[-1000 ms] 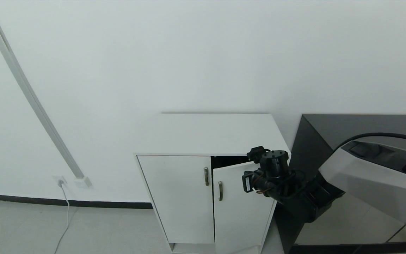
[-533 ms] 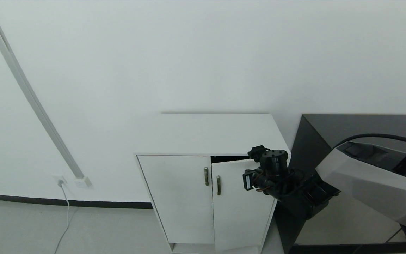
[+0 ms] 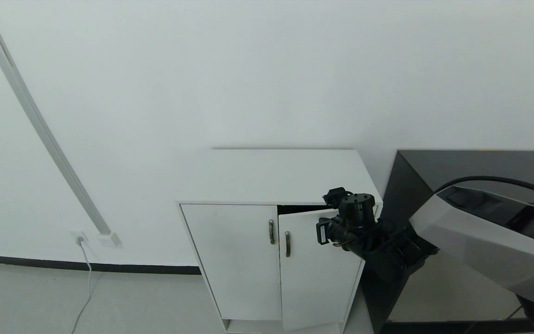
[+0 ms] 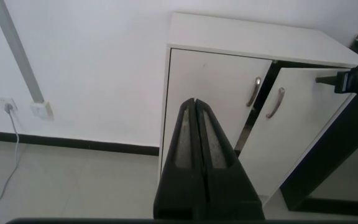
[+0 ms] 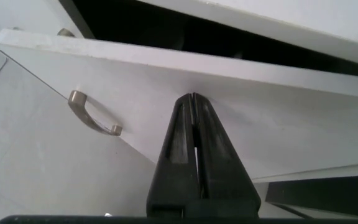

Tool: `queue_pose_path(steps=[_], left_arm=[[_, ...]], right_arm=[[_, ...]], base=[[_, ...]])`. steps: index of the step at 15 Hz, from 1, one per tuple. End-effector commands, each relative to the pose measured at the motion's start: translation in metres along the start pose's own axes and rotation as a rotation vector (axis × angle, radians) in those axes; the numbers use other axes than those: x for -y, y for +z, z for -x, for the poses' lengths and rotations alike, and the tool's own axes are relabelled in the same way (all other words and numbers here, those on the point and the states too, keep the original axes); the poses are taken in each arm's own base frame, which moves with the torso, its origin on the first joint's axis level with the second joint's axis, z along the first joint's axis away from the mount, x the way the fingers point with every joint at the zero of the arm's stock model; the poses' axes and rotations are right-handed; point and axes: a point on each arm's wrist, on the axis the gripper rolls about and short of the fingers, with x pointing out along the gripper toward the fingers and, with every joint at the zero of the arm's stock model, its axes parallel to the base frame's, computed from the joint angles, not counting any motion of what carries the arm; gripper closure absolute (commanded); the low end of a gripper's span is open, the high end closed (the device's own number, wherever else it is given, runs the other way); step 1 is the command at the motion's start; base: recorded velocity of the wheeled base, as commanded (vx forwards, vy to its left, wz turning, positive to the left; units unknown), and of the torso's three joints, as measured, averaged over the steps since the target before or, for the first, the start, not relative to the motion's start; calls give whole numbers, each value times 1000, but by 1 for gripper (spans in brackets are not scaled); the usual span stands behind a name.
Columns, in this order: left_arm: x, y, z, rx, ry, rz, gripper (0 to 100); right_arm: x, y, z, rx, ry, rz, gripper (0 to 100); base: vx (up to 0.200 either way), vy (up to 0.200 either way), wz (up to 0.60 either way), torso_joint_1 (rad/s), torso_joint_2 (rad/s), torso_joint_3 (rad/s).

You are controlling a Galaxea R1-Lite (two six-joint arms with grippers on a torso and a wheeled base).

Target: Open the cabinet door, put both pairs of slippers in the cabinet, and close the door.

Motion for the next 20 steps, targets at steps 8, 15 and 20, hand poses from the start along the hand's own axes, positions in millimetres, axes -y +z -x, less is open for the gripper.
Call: queue_pose_path(steps=[8, 15, 20], left_arm=[[0, 0, 0, 0, 1, 0, 100], [0, 0, 0, 0, 1, 0, 100], [0, 1, 0, 1, 0, 0, 100]], right_arm=[[2, -1, -16, 25, -8, -6, 100], [2, 0, -20, 35, -12, -7, 100], [6, 3, -22, 44, -18, -9, 100]], base=[[0, 0, 0, 0, 0, 0], [0, 0, 0, 0, 0, 0], [0, 0, 0, 0, 0, 0]])
